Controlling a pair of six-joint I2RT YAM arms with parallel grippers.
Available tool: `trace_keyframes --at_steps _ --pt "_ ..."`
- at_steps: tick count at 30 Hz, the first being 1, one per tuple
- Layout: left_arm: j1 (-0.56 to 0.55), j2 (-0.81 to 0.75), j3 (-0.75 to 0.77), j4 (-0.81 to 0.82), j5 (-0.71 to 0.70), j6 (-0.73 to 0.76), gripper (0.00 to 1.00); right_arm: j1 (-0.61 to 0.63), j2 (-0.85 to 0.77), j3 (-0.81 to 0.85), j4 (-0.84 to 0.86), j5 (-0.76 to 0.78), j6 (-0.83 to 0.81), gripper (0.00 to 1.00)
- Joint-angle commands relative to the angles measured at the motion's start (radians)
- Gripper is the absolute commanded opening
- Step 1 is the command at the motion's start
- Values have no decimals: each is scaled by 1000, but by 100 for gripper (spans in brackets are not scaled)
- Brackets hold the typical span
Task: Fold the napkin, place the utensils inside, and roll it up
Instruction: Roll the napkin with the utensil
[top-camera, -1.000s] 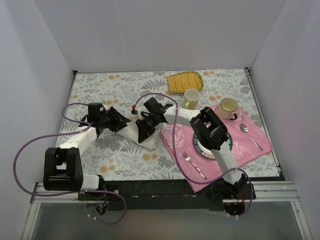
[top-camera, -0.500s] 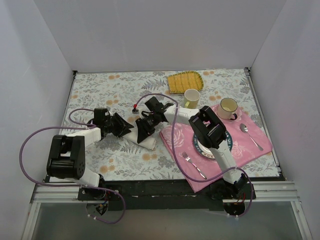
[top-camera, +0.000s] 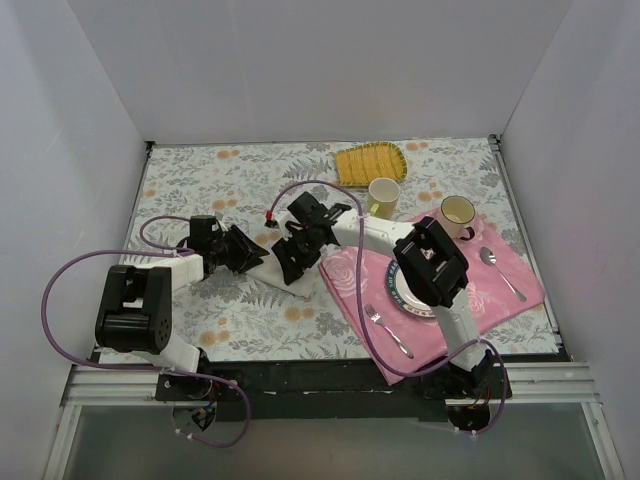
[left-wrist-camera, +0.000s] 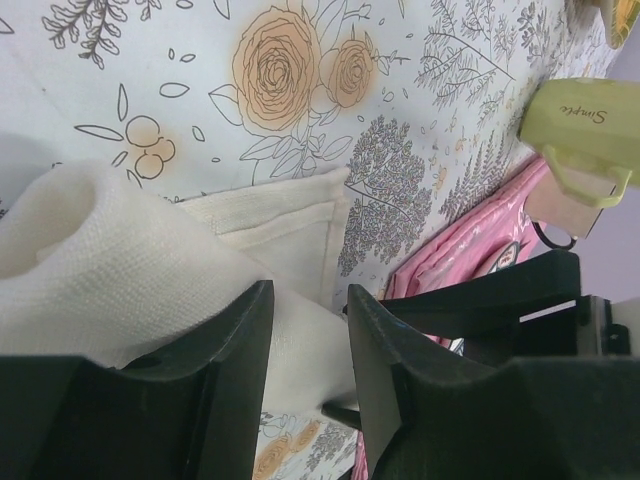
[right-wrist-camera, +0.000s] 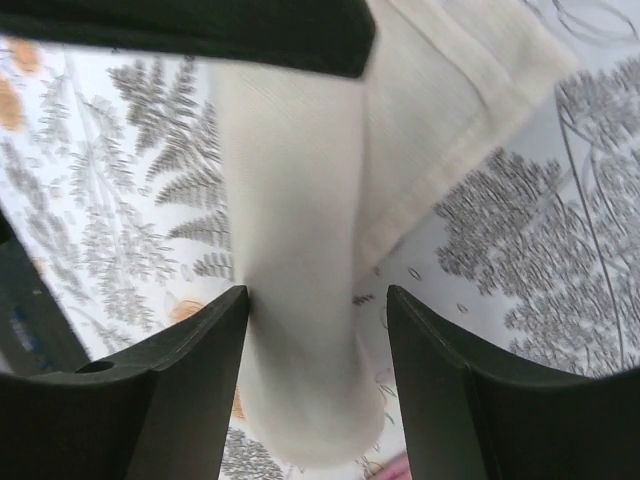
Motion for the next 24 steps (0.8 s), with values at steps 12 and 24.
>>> trace_keyframes --at_steps 12,24 --pt "-1 33 39 -52 -22 43 36 86 -102 -66 -22 353 -92 56" --pt "1 91 99 -133 7 63 36 184 -223 -135 175 384 -328 77"
